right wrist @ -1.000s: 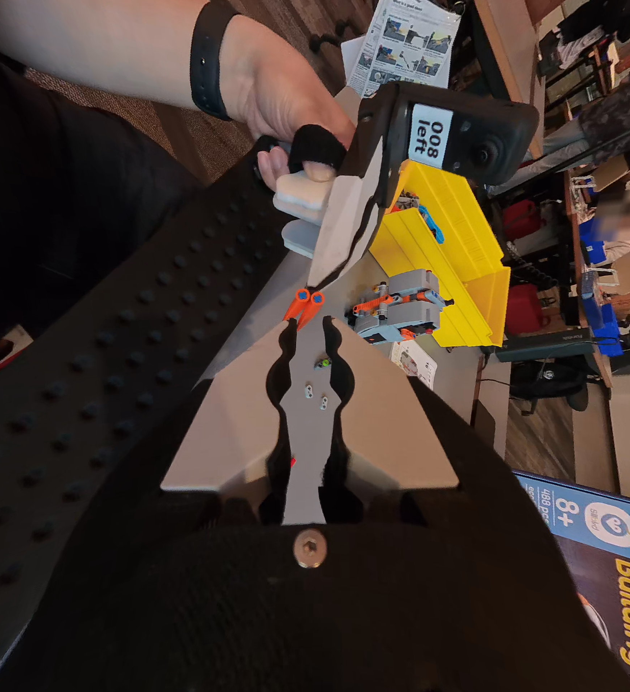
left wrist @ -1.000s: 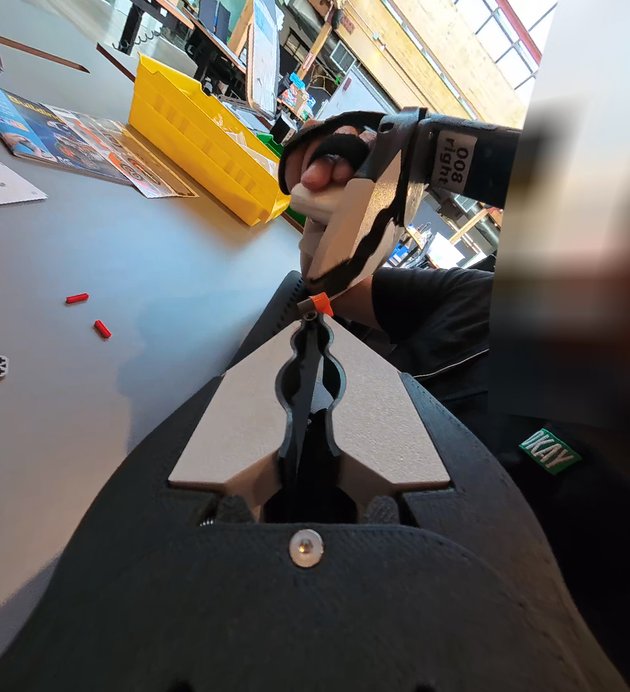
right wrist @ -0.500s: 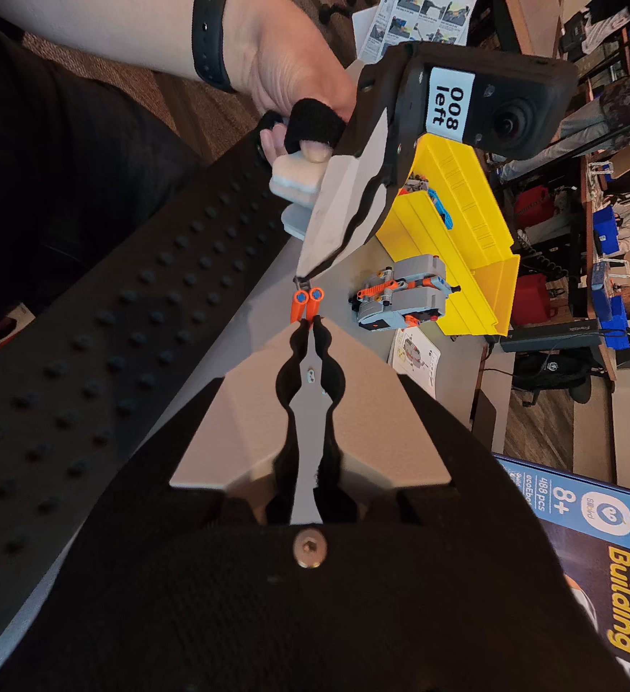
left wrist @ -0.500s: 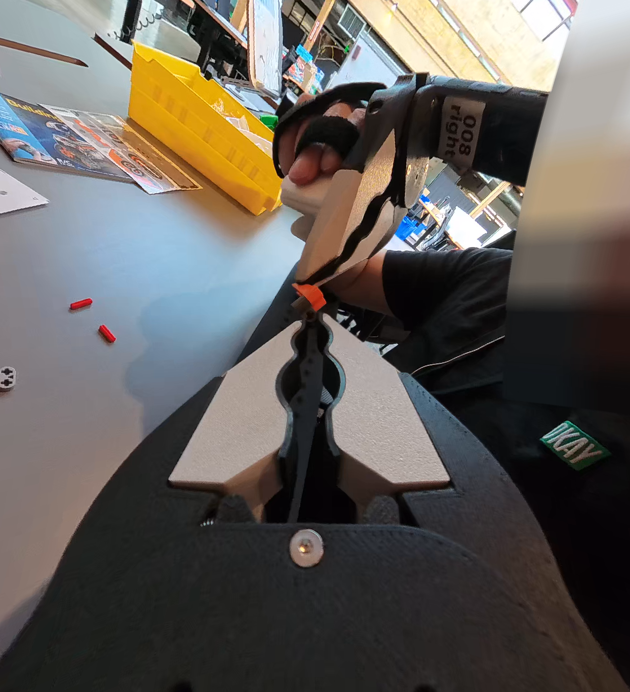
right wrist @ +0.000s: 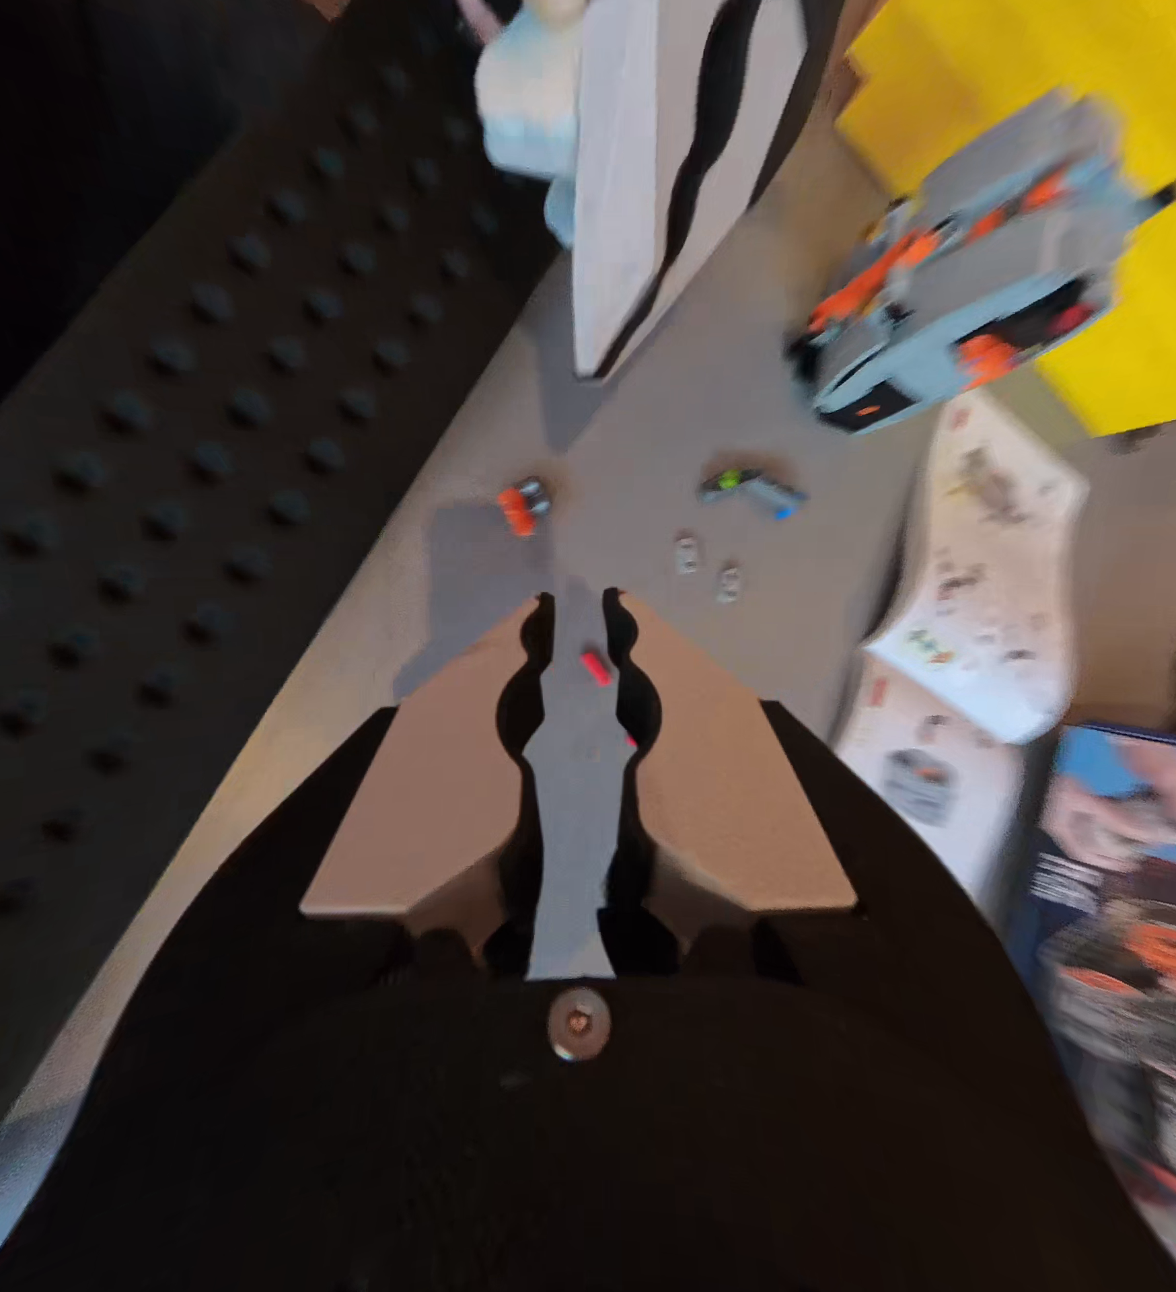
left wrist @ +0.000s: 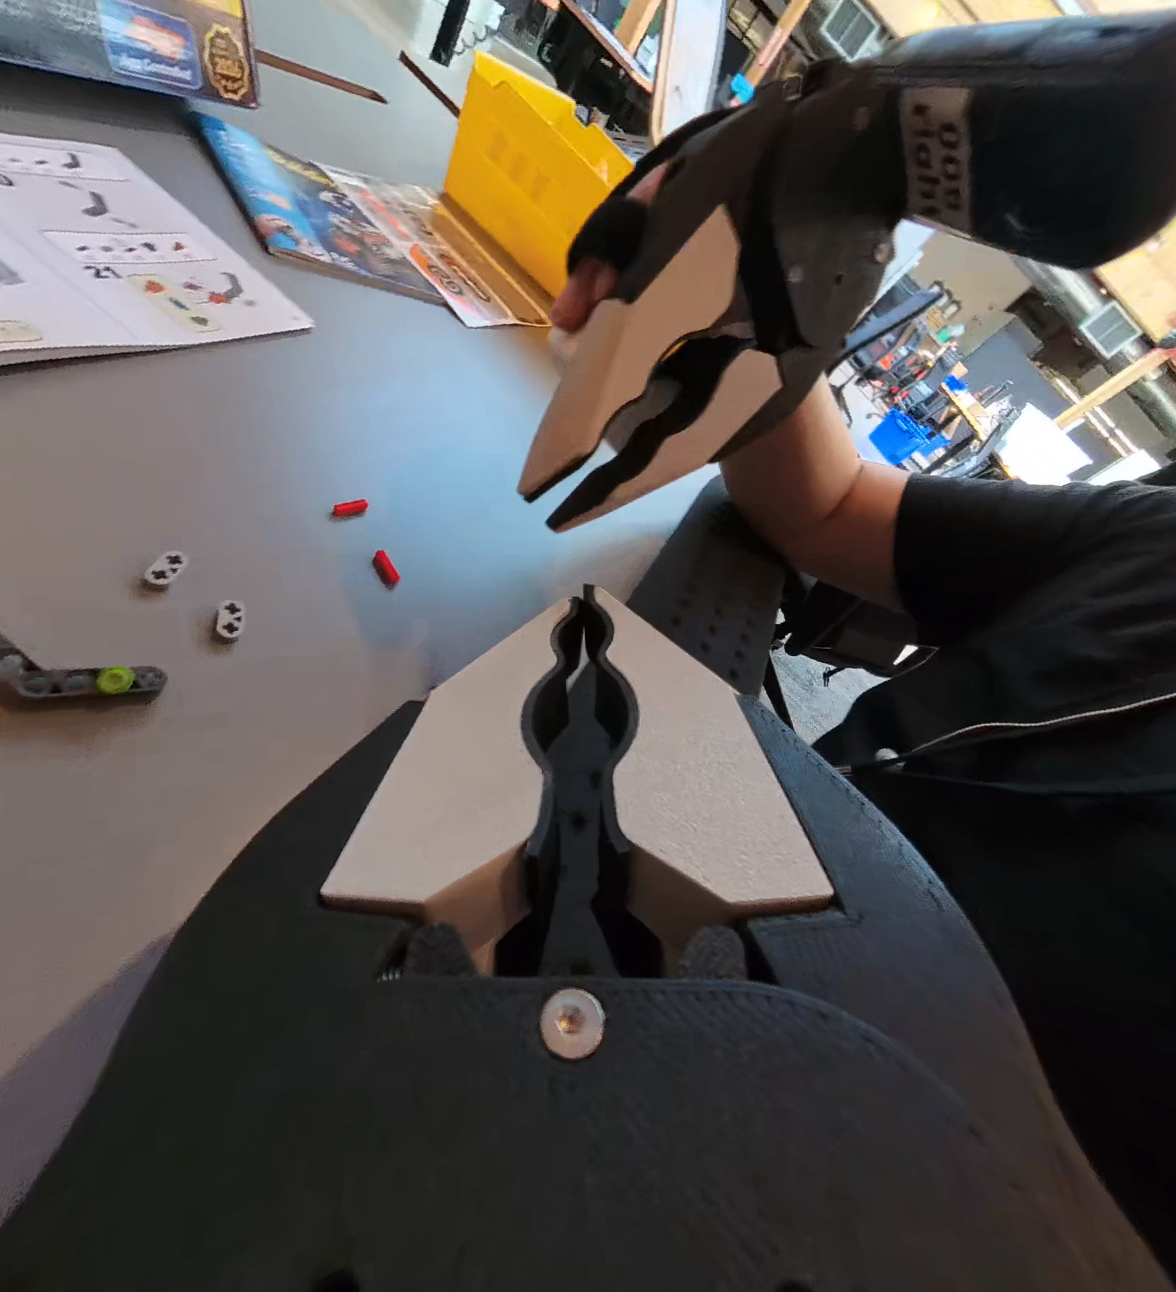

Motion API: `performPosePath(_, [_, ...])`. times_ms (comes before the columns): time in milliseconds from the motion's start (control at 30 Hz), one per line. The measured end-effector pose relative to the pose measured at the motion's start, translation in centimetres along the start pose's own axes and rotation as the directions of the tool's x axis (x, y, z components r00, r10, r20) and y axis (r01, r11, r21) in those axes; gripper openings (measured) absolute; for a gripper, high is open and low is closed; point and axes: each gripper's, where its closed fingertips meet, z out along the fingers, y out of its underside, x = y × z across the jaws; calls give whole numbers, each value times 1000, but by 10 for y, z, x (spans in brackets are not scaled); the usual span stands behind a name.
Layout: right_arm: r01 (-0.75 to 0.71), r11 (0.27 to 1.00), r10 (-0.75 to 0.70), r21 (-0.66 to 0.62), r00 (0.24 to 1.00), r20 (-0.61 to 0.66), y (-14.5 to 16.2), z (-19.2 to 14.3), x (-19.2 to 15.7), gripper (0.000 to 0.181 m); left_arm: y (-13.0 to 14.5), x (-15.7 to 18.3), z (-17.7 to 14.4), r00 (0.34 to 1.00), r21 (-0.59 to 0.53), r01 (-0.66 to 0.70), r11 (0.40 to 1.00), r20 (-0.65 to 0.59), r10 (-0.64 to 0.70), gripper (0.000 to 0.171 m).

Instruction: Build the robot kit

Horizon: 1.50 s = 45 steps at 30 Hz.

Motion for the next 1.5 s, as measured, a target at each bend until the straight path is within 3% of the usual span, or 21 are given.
performPosePath(100, [-111, 991, 101, 77, 987, 124, 10, 26, -9, 29, 6, -13, -6, 998, -21, 11, 1000, 67, -9, 0])
performPosePath(167, [-164, 982, 142, 97, 970, 198, 8, 41, -18, 36, 7, -21, -14, 992, -30, 3, 1000, 128, 0, 15])
performPosePath(267, [-195, 976, 170, 97, 961, 218, 4, 52, -21, 39, 6, -22, -24, 987, -33, -15, 999, 157, 20, 17])
performPosePath(367, [-116, 989, 103, 88, 985, 140, 6, 59, -17, 33, 9, -19, -25, 986, -44, -42, 998, 160, 49, 17])
performPosePath(500, [106, 991, -108, 82, 994, 27, 3, 67, -19, 27, 25, -23, -19, 976, -116, -102, 988, 182, 123, 20])
performPosePath(567, [138, 989, -139, 46, 990, 9, 5, 70, -19, 8, 32, -23, -14, 975, -146, -112, 983, 175, 137, 22])
performPosePath(700, [99, 994, -100, 49, 995, 18, 2, 70, -19, 8, 47, -26, -3, 955, -245, -186, 951, 180, 234, 31])
performPosePath(800, [147, 984, -142, 101, 988, -57, -11, 56, -10, 7, 50, -35, 1, 894, -315, -292, 903, 245, 375, 34])
performPosePath(900, [356, 925, -319, 132, 917, -240, -32, 29, 1, 7, 36, -31, 0, 861, -264, -367, 892, 266, 433, 33])
performPosePath(1000, [521, 837, -445, 167, 826, -346, -59, 1, -5, 8, 15, -1, -4, 884, -106, -423, 900, 170, 436, 36])
performPosePath(1100, [578, 791, -481, 204, 791, -378, -81, -19, -14, 7, -2, 36, -11, 861, 35, -505, 862, 83, 501, 32])
performPosePath(1167, [592, 775, -489, 224, 784, -382, -89, -28, -19, 7, -5, 55, -14, 825, 75, -565, 822, 54, 562, 17])
performPosePath(1333, [577, 769, -465, 276, 801, -378, -98, -40, -23, 7, -7, 72, -16, 763, 60, -645, 761, 80, 641, 14])
performPosePath(1500, [500, 814, -365, 296, 836, -411, -99, -47, -6, 11, -20, 70, -19, 684, -3, -712, 702, 226, 694, 13])
